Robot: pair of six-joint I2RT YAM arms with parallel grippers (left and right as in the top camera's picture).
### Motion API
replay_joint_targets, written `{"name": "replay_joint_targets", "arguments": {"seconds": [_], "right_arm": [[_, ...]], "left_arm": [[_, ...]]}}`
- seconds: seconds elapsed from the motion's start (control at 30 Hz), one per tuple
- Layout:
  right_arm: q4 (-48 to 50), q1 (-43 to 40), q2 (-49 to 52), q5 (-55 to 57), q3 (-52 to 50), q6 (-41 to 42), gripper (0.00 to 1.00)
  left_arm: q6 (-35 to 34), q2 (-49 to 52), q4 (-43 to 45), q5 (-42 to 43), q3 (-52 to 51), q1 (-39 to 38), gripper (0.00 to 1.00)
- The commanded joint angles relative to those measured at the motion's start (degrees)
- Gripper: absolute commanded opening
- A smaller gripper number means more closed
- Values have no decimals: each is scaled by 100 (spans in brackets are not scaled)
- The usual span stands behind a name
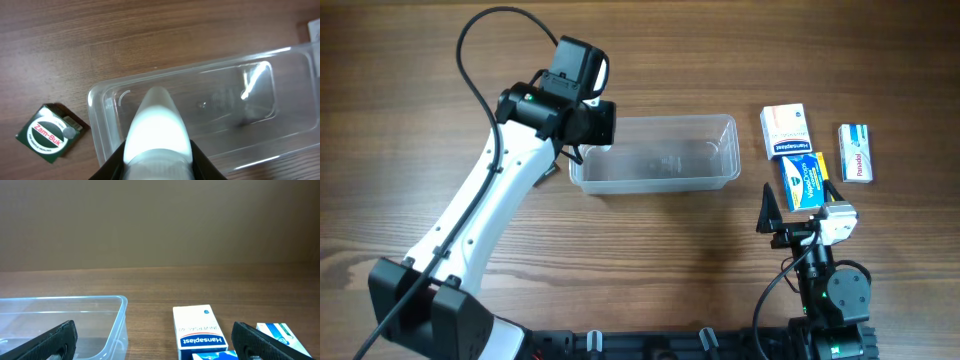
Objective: Pack container
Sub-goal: 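Carry the white tube with the left gripper over the container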
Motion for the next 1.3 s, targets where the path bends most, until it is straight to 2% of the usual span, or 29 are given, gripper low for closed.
{"name": "replay_joint_targets", "arguments": {"seconds": [0.0, 0.23, 0.3, 0.47, 0.7, 0.83, 0.97, 1.1, 1.27], "right_arm": [[26, 2, -22, -90, -9, -61, 100], [24, 2, -22, -90, -9, -59, 100], [24, 2, -22, -90, -9, -59, 100], [26, 2, -22, -90, -9, -59, 100], [26, 2, -22, -90, -9, -59, 100], [26, 2, -22, -90, -9, -61, 100], [26, 2, -22, -90, -9, -59, 100], [26, 2, -22, -90, -9, -61, 100], [26, 2, -22, -90, -9, -59, 100]], "left_arm": [[837, -2, -9, -74, 122, 28, 24], [2026, -2, -37, -74, 116, 48, 11], [2468, -2, -52, -74, 111, 48, 11], [3053, 4, -50, -74, 103, 50, 17], [3447, 7, -81, -72, 74, 50, 18], [3919, 7, -210, -70, 74, 72, 18], [4022, 13, -264, -59, 74, 201, 17], [4428, 107, -275, 479, 74, 415, 17], [4413, 280, -326, 791, 74, 562, 17]]}}
